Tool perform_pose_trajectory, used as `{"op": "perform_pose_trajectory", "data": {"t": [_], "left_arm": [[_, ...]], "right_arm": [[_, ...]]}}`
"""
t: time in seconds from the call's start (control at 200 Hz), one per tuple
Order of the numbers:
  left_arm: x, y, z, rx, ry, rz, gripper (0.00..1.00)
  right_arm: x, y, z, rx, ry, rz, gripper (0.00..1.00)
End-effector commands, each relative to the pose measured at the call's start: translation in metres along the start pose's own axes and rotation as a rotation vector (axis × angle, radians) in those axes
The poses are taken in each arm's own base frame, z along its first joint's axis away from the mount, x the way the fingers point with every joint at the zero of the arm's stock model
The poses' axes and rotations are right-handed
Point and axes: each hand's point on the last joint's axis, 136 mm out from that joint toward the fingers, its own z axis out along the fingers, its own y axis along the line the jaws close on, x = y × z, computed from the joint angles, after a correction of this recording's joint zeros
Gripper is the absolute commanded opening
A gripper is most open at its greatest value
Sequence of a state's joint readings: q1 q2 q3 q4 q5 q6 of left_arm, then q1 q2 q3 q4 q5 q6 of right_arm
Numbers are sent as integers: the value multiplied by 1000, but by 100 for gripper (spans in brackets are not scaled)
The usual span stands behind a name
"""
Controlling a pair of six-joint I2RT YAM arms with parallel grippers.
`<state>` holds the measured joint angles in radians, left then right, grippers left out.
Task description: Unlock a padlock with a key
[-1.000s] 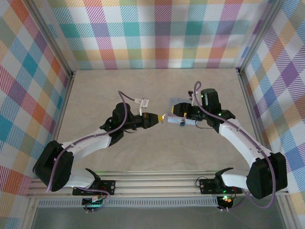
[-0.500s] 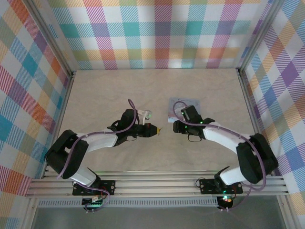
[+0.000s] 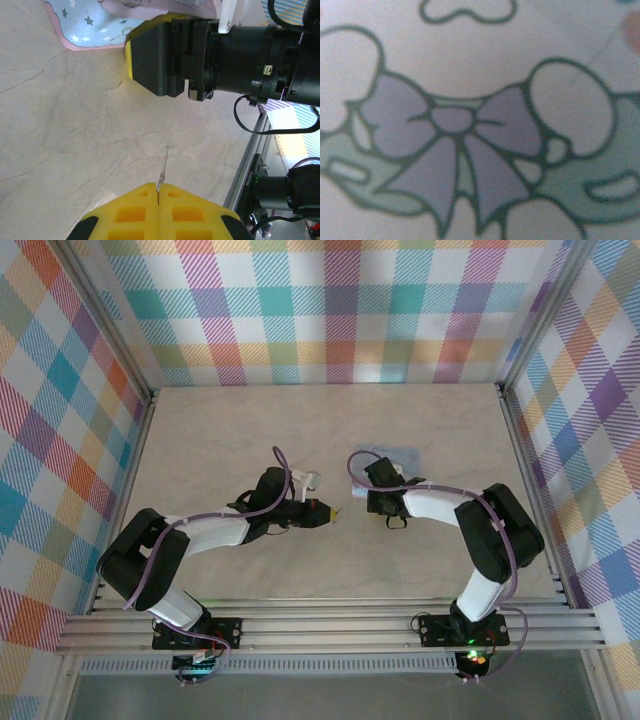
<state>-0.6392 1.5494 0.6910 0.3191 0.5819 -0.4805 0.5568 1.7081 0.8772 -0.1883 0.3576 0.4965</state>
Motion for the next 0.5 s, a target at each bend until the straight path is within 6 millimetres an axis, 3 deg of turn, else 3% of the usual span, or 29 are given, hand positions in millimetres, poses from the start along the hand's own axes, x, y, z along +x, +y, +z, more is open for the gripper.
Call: {"op": "perform_pose_trajectory", "data": {"t": [0.0,0.315,0.495], "left_arm": [[-3,-6,-1,3,2,41,0],[-1,-2,-2,-10,4,39,0],[7,3,-8,-31,-5,28,0]], "right_arm": [[-39,14,1,-42,-144,-3,46],[-38,35,4,-133,-118,-98,23],[-31,57,-3,-255,-78,-137,16]]}}
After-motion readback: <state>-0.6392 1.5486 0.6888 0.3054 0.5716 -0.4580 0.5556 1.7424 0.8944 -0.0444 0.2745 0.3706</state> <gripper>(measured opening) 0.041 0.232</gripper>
